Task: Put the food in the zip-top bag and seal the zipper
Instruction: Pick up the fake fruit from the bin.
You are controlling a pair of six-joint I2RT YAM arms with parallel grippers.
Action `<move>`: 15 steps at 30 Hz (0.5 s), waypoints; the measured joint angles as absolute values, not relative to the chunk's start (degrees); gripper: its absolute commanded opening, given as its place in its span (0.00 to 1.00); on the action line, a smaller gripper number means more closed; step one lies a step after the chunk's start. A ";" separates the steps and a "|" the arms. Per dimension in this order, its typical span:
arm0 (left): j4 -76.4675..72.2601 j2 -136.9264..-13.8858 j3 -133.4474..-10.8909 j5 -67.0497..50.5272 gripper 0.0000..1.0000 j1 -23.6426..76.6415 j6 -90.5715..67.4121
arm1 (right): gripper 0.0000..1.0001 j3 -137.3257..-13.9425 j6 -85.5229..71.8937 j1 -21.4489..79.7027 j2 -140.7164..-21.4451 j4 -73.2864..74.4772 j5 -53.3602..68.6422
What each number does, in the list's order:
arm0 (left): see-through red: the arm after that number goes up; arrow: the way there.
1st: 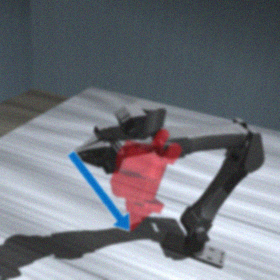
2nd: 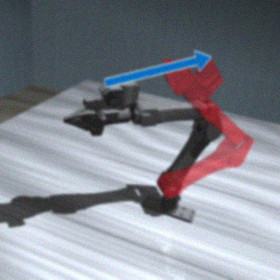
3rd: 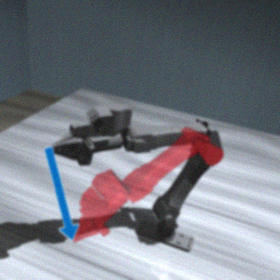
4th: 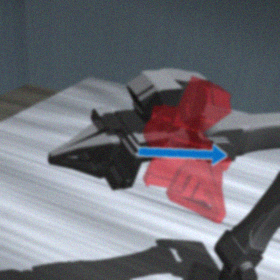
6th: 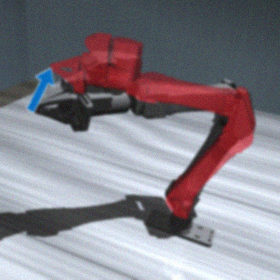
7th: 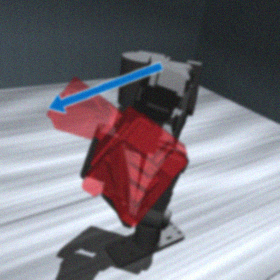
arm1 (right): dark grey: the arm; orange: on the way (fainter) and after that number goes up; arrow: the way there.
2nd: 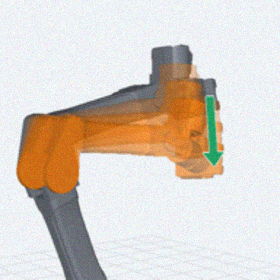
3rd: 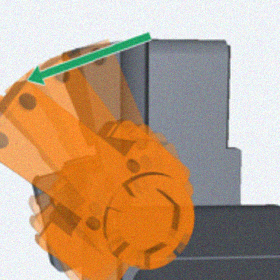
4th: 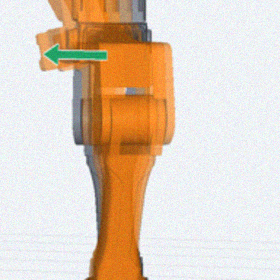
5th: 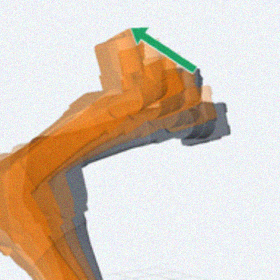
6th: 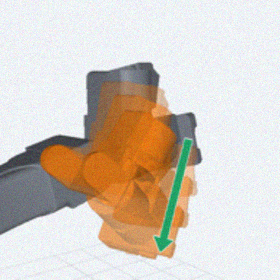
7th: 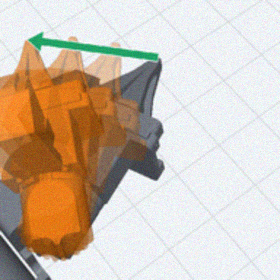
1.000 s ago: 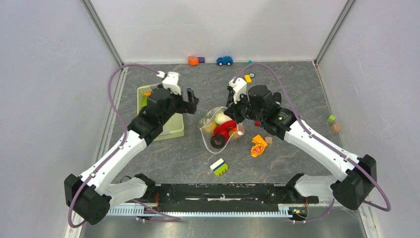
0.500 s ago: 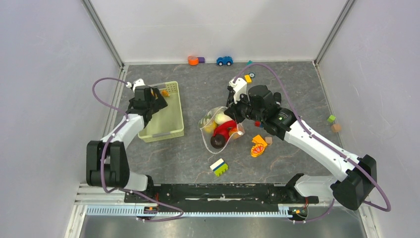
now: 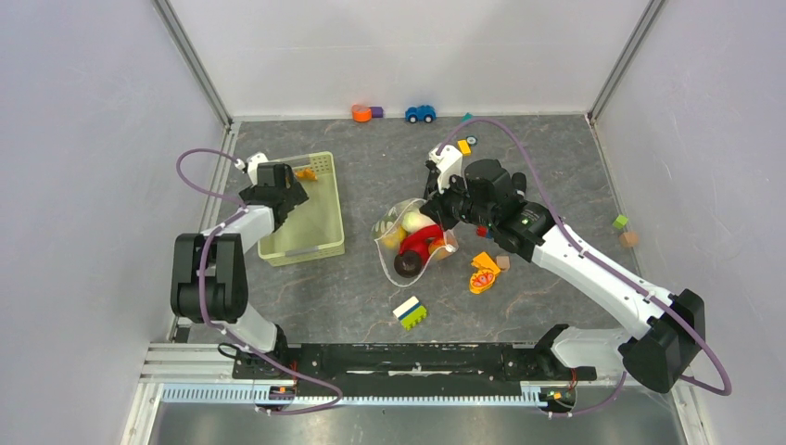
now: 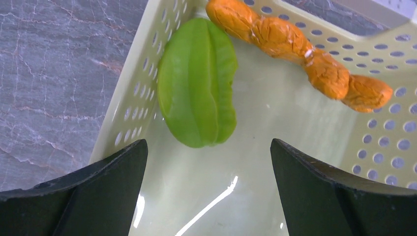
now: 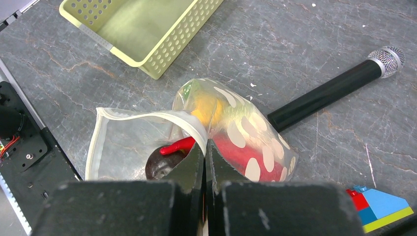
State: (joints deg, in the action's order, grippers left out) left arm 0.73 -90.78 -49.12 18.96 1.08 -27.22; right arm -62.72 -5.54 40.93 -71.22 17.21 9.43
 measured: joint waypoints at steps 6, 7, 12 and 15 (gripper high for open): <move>-0.16 -94.63 -52.07 18.24 0.98 -0.95 -28.73 | 0.00 -62.72 -5.54 40.93 -71.22 17.21 9.37; -0.19 -95.09 -52.60 17.72 0.97 -1.61 -29.19 | 0.00 -62.72 -5.54 40.93 -71.22 17.21 9.26; -0.60 -97.54 -53.89 14.15 0.92 -4.69 -31.22 | 0.00 -62.72 -5.54 40.93 -71.46 17.21 9.04; -0.43 -98.45 -54.00 12.69 0.90 -5.45 -31.88 | 0.00 -62.72 -5.54 40.93 -71.99 17.21 9.02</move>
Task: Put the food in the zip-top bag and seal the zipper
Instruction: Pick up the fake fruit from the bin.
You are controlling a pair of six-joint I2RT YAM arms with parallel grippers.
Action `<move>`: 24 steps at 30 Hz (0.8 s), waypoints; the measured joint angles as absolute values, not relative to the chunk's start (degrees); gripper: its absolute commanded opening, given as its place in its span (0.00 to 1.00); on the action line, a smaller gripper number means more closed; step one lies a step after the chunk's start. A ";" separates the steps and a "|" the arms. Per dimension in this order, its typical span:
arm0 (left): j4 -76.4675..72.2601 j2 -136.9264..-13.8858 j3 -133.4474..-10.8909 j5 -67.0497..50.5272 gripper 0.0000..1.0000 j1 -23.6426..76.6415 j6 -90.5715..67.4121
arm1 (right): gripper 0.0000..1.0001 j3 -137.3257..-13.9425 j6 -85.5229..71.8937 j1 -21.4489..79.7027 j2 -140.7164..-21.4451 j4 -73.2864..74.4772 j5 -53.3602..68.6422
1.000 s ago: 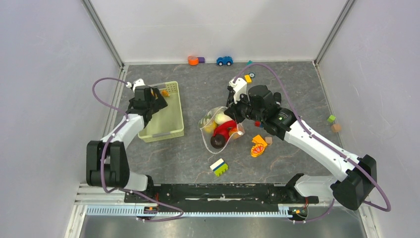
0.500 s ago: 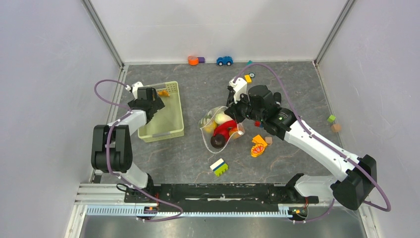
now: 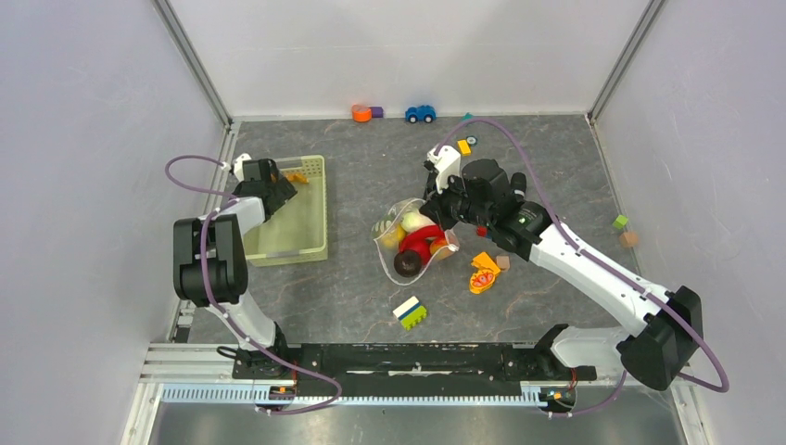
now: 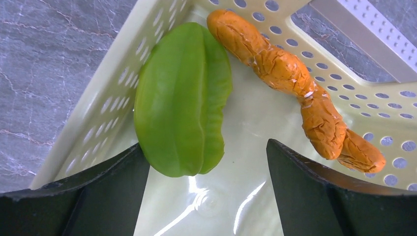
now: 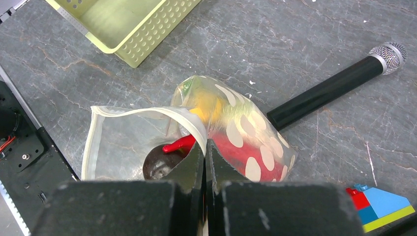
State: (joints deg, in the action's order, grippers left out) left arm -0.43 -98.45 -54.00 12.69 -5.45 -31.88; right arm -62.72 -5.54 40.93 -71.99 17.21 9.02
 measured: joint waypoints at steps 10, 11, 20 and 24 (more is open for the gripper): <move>-0.03 -98.78 -54.19 10.61 0.80 -5.61 -31.99 | 0.00 -62.72 -5.54 40.93 -72.10 17.21 9.02; 0.08 -98.89 -54.37 10.33 0.79 -5.67 -32.01 | 0.00 -62.72 -5.54 40.93 -72.10 17.19 8.99; 0.38 -99.96 -55.46 9.74 0.73 -6.04 -32.01 | 0.00 -62.72 -5.56 40.93 -72.07 17.19 8.99; 0.64 -100.07 -55.61 9.45 0.71 -6.11 -32.01 | 0.00 -62.72 -5.54 40.93 -72.07 17.19 8.99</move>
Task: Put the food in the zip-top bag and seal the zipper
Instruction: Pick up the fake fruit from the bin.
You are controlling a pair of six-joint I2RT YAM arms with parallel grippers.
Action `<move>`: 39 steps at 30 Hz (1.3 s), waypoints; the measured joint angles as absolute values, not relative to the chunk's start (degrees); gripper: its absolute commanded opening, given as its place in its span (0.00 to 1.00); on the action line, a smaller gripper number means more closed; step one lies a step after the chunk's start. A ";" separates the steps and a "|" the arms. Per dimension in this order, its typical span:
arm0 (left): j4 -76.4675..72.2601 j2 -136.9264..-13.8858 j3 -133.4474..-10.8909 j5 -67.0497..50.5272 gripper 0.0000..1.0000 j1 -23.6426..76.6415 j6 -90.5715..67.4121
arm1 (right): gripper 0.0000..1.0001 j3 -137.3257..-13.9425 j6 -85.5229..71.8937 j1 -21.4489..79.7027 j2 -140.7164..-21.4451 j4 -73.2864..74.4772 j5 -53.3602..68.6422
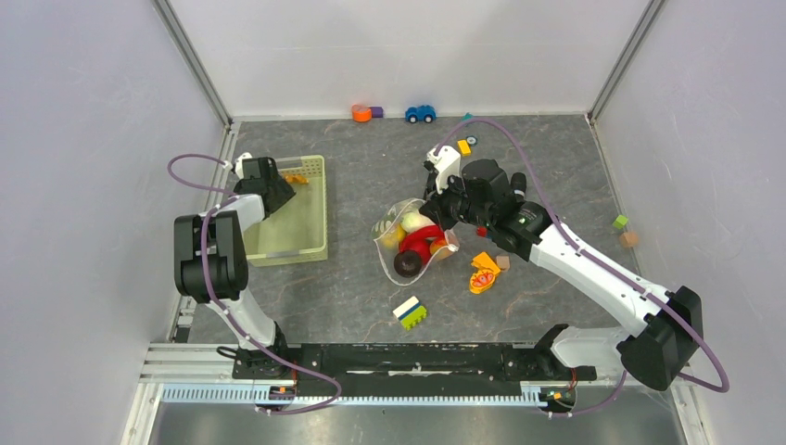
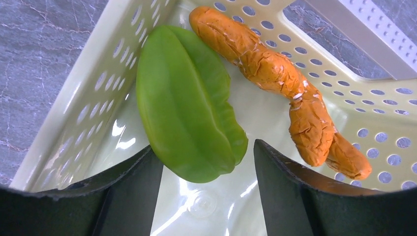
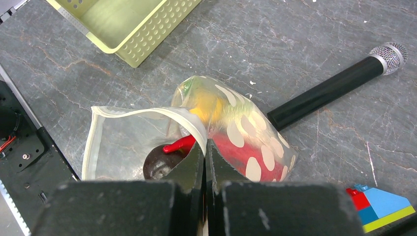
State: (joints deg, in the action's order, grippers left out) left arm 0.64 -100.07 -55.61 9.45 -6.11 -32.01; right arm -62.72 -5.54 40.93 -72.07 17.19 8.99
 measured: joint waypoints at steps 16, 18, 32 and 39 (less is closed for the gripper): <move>1.61 -100.57 -55.88 8.21 0.57 -6.42 -32.14 | 0.00 -62.72 -5.56 40.93 -72.10 17.19 8.99; 1.61 -100.55 -55.88 7.40 0.57 -6.42 -32.14 | 0.00 -62.72 -5.54 40.93 -72.07 17.19 8.99; -5.34 -83.00 -44.71 -2.39 0.51 -6.31 -32.97 | 0.00 -62.72 -5.54 40.93 -71.99 17.21 9.04; -7.29 -71.24 -41.19 -7.01 0.48 -2.35 -33.17 | 0.00 -62.72 -5.50 40.93 -71.20 17.21 9.04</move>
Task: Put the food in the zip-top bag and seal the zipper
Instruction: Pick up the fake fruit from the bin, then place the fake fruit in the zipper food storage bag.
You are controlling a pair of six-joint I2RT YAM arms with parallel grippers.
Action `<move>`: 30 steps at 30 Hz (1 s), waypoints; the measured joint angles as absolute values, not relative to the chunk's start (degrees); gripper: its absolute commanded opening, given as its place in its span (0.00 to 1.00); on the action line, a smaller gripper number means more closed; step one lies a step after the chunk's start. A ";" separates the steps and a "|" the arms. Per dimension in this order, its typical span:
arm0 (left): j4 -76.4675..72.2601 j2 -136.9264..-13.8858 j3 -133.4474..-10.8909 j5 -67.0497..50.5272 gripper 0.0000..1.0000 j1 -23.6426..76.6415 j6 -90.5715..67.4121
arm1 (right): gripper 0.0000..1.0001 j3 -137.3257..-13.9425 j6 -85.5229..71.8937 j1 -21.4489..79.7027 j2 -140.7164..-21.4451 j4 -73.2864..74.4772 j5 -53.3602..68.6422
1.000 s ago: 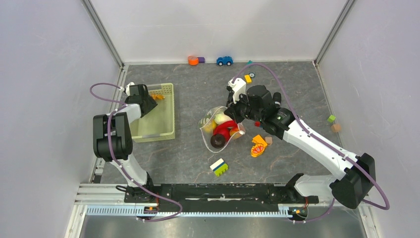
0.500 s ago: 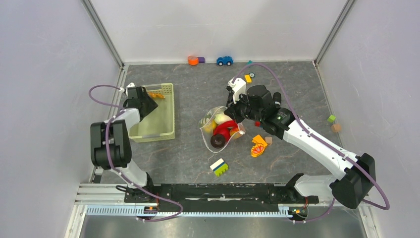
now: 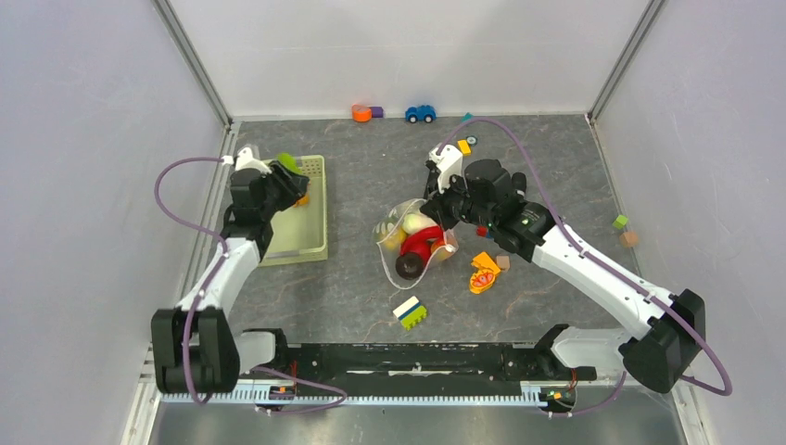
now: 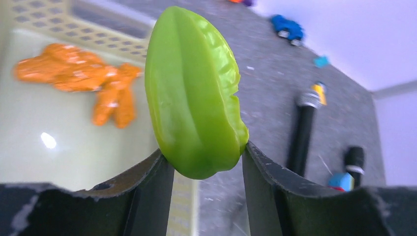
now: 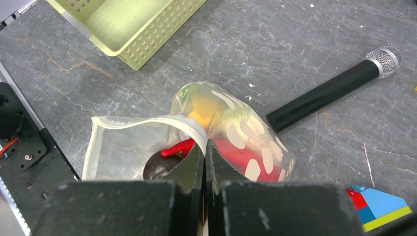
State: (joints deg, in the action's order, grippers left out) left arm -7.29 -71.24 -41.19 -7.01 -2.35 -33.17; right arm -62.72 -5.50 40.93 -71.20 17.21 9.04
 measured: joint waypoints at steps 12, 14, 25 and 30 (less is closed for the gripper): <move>-10.83 -50.68 -41.50 -20.38 0.50 23.77 -23.97 | 0.00 -62.61 -5.50 40.93 -70.98 17.21 9.21; -13.63 -48.36 -38.94 -25.67 0.48 27.51 -22.17 | 0.00 -62.37 -5.50 40.93 -70.76 17.19 9.21; -5.32 -54.02 -40.12 -33.93 0.39 44.66 -10.46 | 0.00 -62.08 -5.54 40.93 -70.54 17.17 9.23; -0.49 -58.96 -41.45 -30.22 0.39 47.83 -7.51 | 0.00 -62.08 -5.54 40.93 -70.54 17.17 9.19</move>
State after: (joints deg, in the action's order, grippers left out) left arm -0.49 -58.96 -41.45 -30.22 47.83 -7.51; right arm -62.08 -5.54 40.93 -70.54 17.17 9.19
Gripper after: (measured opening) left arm 0.542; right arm 0.010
